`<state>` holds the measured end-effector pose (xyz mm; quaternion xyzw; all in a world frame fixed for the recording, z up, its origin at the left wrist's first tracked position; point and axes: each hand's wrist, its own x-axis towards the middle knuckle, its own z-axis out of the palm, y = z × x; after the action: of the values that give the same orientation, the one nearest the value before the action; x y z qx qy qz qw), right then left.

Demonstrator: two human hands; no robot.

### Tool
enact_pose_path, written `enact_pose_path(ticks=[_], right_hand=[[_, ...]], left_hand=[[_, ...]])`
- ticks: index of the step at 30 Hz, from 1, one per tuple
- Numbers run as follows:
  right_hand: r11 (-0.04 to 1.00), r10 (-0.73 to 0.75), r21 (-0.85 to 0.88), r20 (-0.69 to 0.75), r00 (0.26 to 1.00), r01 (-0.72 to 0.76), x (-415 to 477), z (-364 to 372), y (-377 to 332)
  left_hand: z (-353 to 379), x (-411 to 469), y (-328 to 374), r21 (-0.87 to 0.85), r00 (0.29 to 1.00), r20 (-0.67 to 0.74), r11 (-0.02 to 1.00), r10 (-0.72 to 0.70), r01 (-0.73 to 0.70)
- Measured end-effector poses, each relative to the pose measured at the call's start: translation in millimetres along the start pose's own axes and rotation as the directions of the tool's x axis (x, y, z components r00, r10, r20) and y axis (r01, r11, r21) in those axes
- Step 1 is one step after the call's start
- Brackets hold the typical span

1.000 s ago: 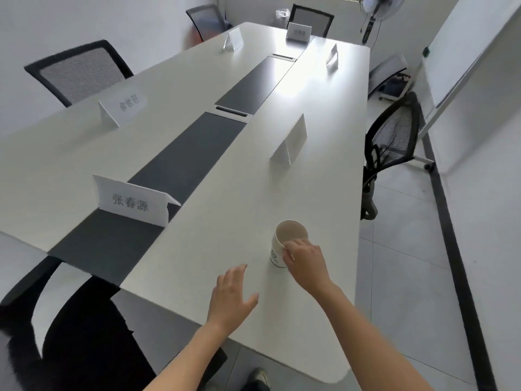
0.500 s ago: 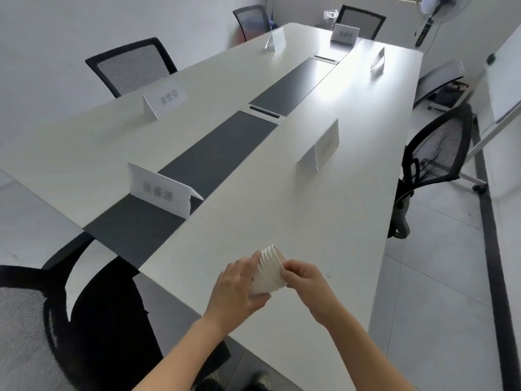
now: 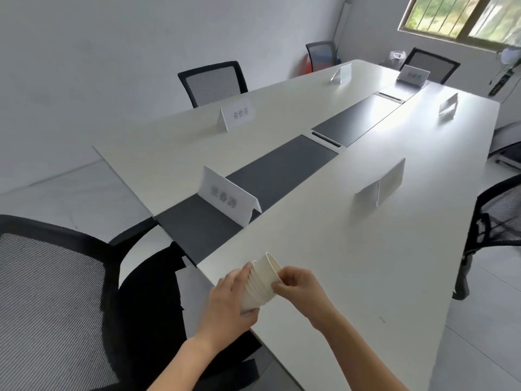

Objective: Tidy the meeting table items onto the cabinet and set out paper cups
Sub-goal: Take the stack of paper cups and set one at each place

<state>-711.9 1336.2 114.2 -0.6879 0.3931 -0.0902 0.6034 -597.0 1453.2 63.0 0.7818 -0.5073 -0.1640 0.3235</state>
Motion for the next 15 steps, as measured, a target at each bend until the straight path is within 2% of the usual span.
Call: enact_pose_path(ticks=[4,7,10,12,15], right_hand=[[0.999,-0.054,-0.002,-0.112,0.992,0.054,22.4,3.4,-14.0],[0.973,-0.149,-0.21,-0.243,0.959,0.098,43.6,2.1,-17.5],[0.872,-0.247,-0.483,-0.291,0.924,0.081,66.2,4.7,-11.0],[0.762,-0.307,-0.645,-0.283,0.909,0.056,79.5,8.8,-2.6],[0.628,-0.369,-0.777,-0.25,0.895,0.041,92.4,16.2,10.0]], left_hand=[[-17.5,0.7,-20.6,0.002,0.993,-0.08,0.996,-0.086,0.086],[-33.8,-0.6,-36.2,-0.018,0.977,-0.14,0.987,-0.16,0.159],[-49.6,-2.6,-50.1,-0.027,0.953,-0.213,0.976,-0.217,0.217],[-57.8,-3.9,-58.7,-0.051,0.931,-0.265,0.968,-0.251,0.247],[-67.4,-6.4,-67.3,-0.082,0.908,-0.303,0.958,-0.288,0.276]])
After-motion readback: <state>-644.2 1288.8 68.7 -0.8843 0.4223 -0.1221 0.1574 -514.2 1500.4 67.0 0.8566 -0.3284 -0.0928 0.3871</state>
